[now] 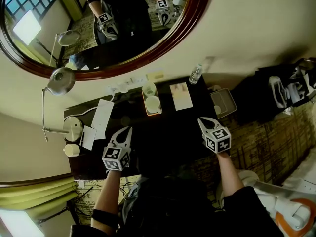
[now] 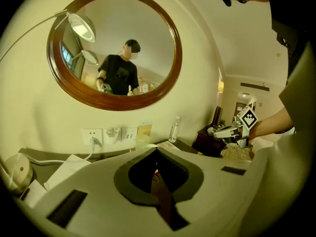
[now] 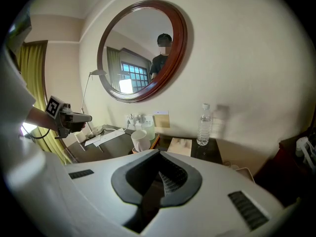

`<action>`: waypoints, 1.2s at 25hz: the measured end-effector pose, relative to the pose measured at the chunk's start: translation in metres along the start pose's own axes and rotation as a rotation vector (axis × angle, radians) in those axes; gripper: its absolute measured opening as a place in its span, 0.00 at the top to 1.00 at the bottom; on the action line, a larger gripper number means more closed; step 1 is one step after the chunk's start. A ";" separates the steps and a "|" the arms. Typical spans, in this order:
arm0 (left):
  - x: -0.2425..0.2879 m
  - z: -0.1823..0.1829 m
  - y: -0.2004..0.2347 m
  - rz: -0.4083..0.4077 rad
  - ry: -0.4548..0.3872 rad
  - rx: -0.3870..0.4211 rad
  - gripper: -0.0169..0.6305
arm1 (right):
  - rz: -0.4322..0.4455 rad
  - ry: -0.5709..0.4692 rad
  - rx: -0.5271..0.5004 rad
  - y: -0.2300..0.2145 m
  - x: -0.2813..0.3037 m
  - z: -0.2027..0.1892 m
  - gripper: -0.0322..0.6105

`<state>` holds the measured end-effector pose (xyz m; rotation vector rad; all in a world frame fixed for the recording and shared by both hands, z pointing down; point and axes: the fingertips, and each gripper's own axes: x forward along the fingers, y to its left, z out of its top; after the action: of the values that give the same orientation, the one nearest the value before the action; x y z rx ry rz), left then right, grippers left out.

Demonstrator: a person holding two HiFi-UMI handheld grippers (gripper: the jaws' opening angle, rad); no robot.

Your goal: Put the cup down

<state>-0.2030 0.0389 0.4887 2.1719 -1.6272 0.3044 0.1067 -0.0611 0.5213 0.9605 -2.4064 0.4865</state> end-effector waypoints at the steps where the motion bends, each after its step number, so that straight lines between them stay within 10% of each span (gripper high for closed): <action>1: 0.000 0.000 0.000 0.000 -0.001 0.004 0.97 | 0.002 0.000 0.000 0.000 0.000 0.000 0.95; 11: 0.016 0.002 -0.010 -0.014 0.025 0.001 0.90 | 0.010 -0.006 0.009 -0.003 -0.012 -0.003 0.95; 22: 0.080 -0.018 -0.034 -0.123 0.136 0.006 0.25 | 0.010 -0.014 0.033 -0.004 -0.022 -0.011 0.95; 30: 0.160 -0.056 -0.035 -0.174 0.241 -0.001 0.11 | 0.021 0.012 0.087 -0.002 -0.005 -0.039 0.95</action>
<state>-0.1188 -0.0659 0.5973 2.1630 -1.3001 0.4910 0.1239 -0.0408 0.5503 0.9674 -2.4042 0.6072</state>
